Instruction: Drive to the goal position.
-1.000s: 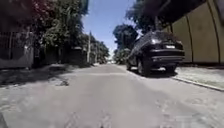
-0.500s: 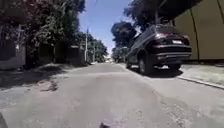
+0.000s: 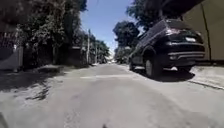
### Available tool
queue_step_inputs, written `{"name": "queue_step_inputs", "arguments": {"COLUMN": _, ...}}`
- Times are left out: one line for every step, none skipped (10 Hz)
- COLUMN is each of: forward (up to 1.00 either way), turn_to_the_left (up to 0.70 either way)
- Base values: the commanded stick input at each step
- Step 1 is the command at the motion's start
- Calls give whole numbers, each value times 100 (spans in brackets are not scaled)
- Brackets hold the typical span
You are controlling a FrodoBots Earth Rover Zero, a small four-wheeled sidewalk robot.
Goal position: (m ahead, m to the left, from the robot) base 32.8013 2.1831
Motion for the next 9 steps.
{"name": "queue_step_inputs", "arguments": {"forward": 100, "turn_to_the_left": 0}}
{"name": "queue_step_inputs", "arguments": {"forward": 100, "turn_to_the_left": 0}}
{"name": "queue_step_inputs", "arguments": {"forward": 100, "turn_to_the_left": 0}}
{"name": "queue_step_inputs", "arguments": {"forward": 100, "turn_to_the_left": -33}}
{"name": "queue_step_inputs", "arguments": {"forward": 100, "turn_to_the_left": -40}}
{"name": "queue_step_inputs", "arguments": {"forward": 100, "turn_to_the_left": -15}}
{"name": "queue_step_inputs", "arguments": {"forward": 100, "turn_to_the_left": 0}}
{"name": "queue_step_inputs", "arguments": {"forward": 100, "turn_to_the_left": 0}}
{"name": "queue_step_inputs", "arguments": {"forward": 100, "turn_to_the_left": 0}}
